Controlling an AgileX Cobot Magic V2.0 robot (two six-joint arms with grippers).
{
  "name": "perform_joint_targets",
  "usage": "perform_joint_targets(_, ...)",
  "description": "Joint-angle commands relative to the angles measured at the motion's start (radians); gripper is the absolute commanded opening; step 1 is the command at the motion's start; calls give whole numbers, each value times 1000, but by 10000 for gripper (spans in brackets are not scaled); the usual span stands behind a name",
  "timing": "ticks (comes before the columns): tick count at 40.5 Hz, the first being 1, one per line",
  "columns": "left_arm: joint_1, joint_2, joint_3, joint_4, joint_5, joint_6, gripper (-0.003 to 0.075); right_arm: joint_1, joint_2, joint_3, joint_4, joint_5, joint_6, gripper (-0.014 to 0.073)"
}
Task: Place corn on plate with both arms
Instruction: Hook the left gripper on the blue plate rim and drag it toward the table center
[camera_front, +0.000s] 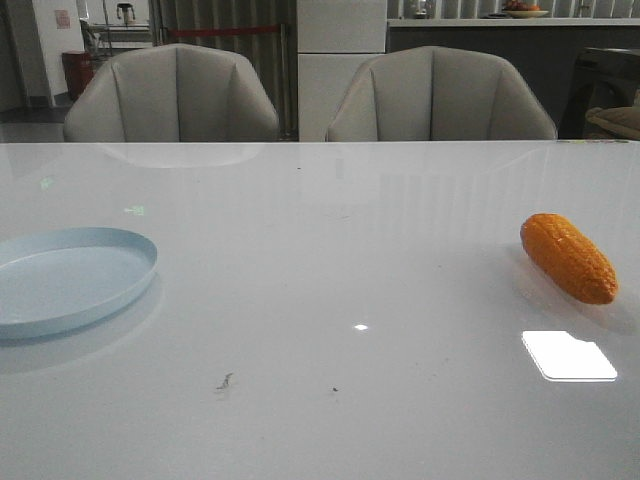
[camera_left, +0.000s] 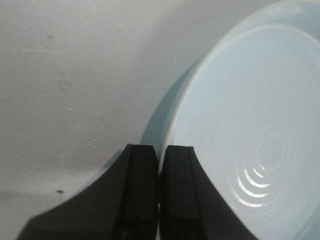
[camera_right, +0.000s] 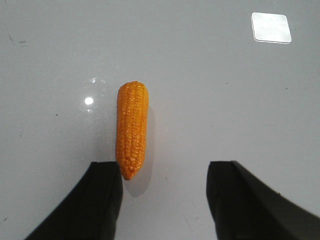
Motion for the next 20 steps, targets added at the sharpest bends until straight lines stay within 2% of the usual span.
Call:
perform_joint_targets(1, -39, -49, -21, -100, 65, 77, 98, -3, -12, -36, -11, -62, -6, 489)
perform_joint_targets(8, -162, -51, -38, -109, 86, 123, 98, -3, -12, -36, -11, -62, -6, 489)
perform_joint_targets(20, -406, -51, -101, -140, 17, 127, 98, -3, -12, -36, -11, -62, -6, 489)
